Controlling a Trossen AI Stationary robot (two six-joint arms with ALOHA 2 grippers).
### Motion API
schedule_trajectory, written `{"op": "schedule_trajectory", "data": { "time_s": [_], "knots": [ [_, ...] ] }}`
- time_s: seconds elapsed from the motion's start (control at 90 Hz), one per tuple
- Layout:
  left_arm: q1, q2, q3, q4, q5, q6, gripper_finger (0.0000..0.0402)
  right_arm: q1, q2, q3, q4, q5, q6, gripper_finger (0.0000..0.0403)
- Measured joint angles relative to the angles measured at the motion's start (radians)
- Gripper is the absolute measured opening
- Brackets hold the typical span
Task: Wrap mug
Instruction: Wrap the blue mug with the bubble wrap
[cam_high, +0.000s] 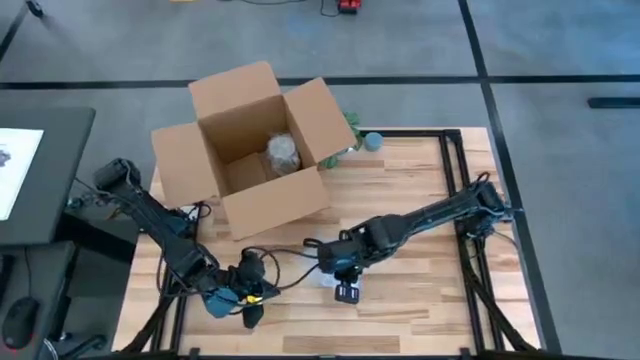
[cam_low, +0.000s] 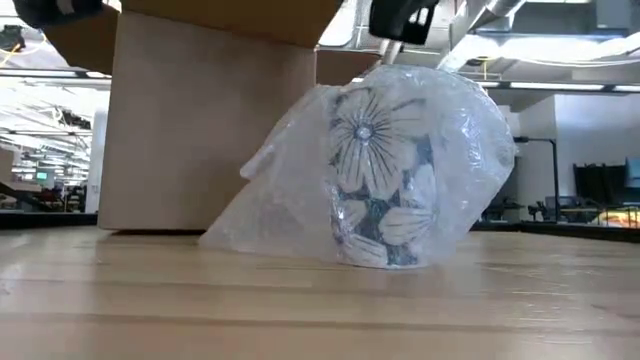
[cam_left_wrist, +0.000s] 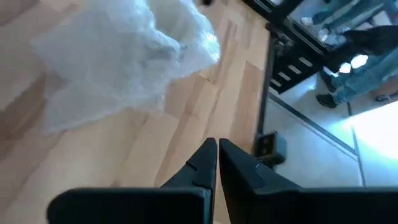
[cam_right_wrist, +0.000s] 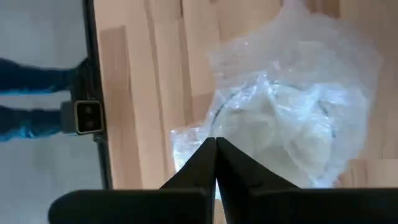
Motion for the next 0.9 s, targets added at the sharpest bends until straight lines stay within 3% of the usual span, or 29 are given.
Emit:
{"op": "schedule_trajectory", "data": {
  "time_s": [0.156, 0.389, 0.589, 0.722, 0.9],
  "knots": [
    [0.034, 0.000, 0.000, 0.008, 0.001, 0.038, 0.0000, -0.071, -0.009, -0.025, 0.040, 0.061, 0.045, 0.0018],
    [0.030, 0.000, 0.000, 0.099, 0.028, 0.103, 0.0000, -0.195, 0.004, -0.111, 0.183, -0.098, -0.004, 0.0129],
    [0.021, 0.018, 0.001, 0.223, 0.091, 0.209, 0.0000, -0.211, 0.006, -0.187, 0.225, -0.217, -0.117, 0.0202],
    [0.026, 0.074, 0.001, 0.268, 0.113, 0.222, 0.0000, -0.196, 0.007, -0.227, 0.231, -0.216, -0.141, 0.0195],
    [0.031, 0.162, 0.001, 0.372, 0.114, 0.182, 0.0000, -0.162, 0.007, -0.236, 0.285, -0.212, -0.182, 0.0114]
  ]
}}
